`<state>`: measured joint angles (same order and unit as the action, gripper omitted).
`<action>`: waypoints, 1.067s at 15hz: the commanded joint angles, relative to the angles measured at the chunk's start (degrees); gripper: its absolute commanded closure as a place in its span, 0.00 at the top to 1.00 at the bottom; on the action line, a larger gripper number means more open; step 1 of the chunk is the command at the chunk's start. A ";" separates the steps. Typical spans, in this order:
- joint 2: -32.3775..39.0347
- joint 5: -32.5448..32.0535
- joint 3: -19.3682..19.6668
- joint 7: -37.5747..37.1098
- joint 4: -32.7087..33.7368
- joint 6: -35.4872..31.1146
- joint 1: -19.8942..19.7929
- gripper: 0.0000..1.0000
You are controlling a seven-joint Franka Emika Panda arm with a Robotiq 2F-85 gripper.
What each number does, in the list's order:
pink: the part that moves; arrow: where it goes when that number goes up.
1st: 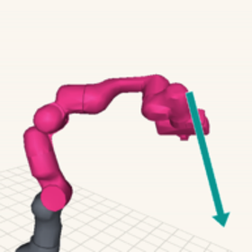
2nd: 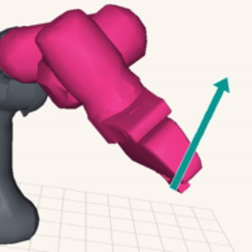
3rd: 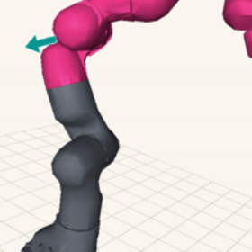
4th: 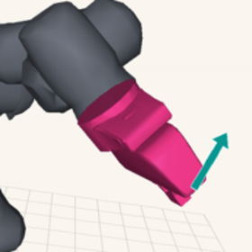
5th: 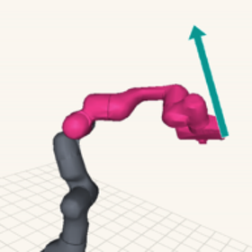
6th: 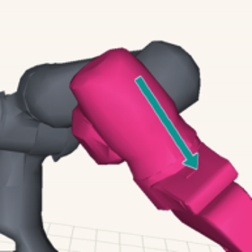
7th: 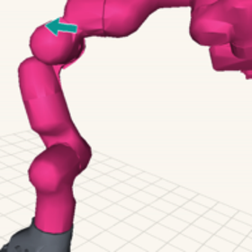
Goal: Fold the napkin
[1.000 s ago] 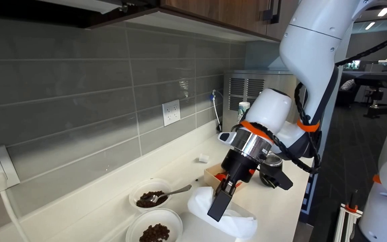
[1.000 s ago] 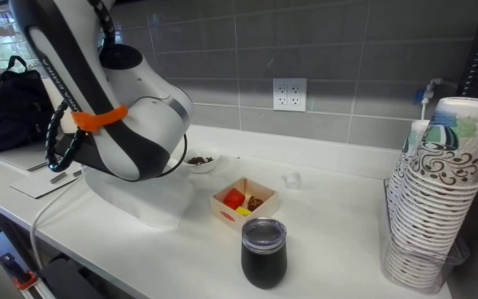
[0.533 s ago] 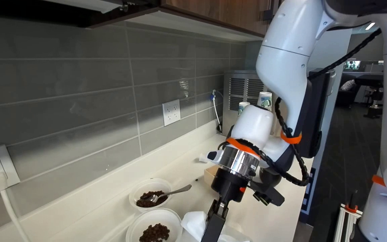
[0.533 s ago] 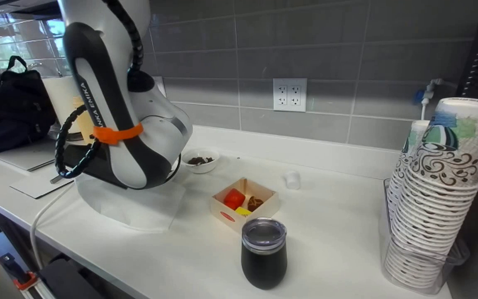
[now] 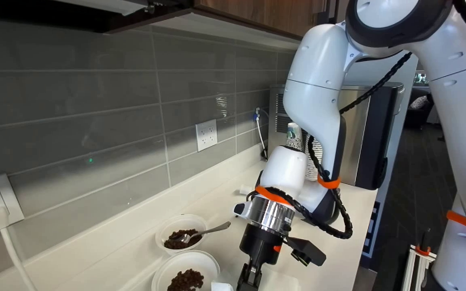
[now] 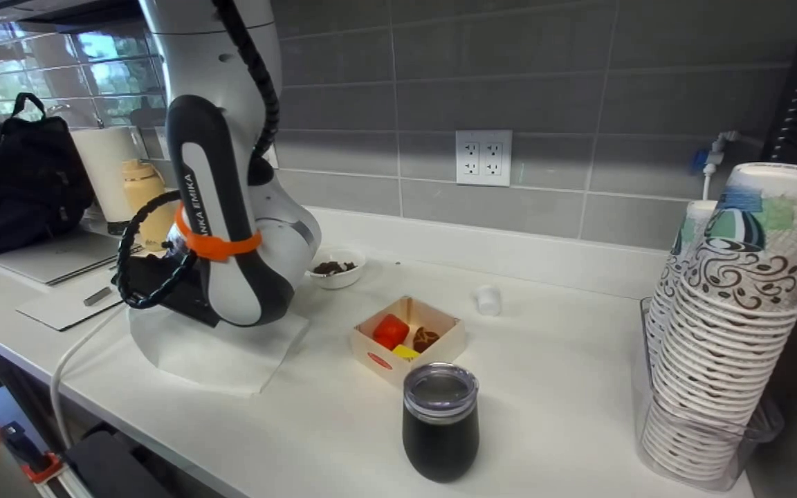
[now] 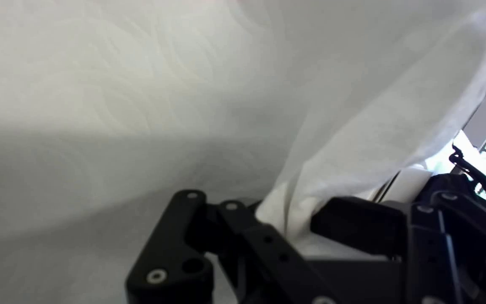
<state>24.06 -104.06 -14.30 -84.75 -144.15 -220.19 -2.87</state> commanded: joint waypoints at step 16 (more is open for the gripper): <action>-5.19 4.51 12.94 12.30 -4.53 -10.07 -2.40 0.00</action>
<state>19.95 -102.67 -3.09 -76.58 -145.42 -228.31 -5.20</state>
